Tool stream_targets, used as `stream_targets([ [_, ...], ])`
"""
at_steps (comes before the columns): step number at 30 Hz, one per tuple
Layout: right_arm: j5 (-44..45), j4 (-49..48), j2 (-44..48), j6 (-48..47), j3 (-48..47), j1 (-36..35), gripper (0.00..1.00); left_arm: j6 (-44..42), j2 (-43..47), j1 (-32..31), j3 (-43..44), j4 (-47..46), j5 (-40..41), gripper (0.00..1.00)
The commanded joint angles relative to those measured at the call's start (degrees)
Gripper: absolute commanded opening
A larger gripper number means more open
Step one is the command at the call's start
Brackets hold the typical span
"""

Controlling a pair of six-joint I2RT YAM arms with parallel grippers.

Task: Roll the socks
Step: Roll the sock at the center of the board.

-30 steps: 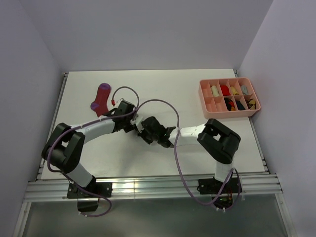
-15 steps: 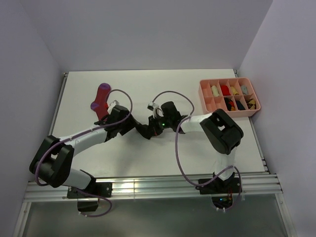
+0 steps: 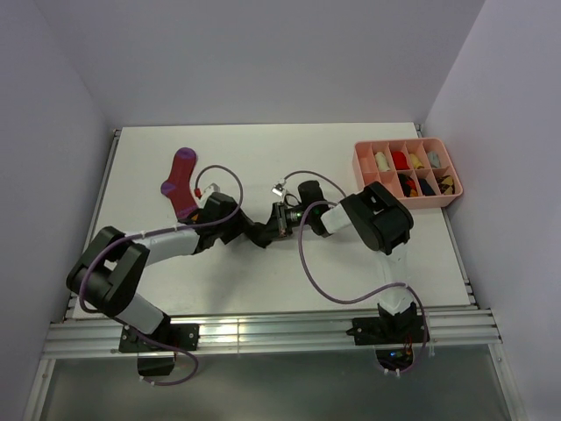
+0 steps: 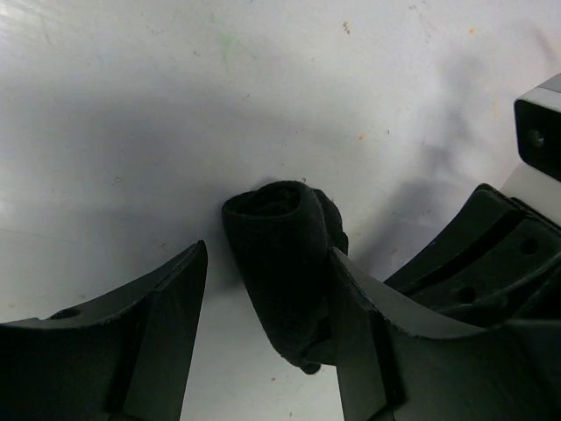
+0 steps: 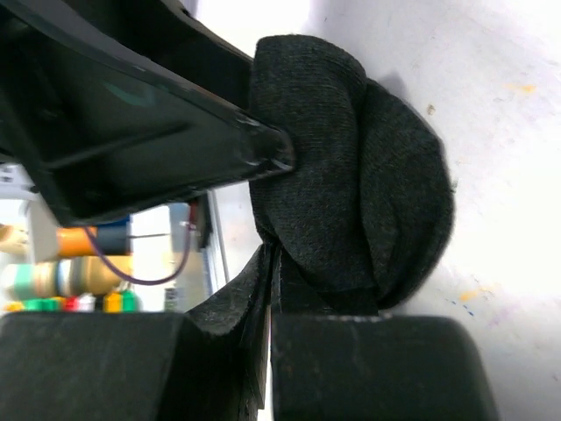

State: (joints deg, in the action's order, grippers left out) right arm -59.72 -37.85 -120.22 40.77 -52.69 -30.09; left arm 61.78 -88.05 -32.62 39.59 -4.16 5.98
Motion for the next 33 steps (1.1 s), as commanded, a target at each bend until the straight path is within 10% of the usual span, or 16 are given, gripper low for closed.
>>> stream_targets([
  [1,-2.77,-8.73,-1.77,7.74,1.09,1.52,0.00,-0.17,-1.86,-0.95,1.98,-3.13,-0.35,0.60],
  [11,1.62,4.84,0.16,-1.72,-0.66,1.96,0.00,-0.25,-7.13,-2.18,3.21,-1.64,1.49,0.23],
  [15,7.50,14.71,5.51,-10.35,-0.93,1.70,0.21,-1.04,-8.72,-2.53,5.14,0.29,1.58,0.02],
  [22,27.61,25.36,21.59,-24.41,1.18,-2.59,0.53,-2.89,-9.33,-2.62,7.69,3.99,1.32,0.00],
  [33,64.28,15.54,30.49,-44.72,10.31,-18.76,0.62,-5.88,-11.09,-2.62,15.77,15.75,-2.02,0.00],
])
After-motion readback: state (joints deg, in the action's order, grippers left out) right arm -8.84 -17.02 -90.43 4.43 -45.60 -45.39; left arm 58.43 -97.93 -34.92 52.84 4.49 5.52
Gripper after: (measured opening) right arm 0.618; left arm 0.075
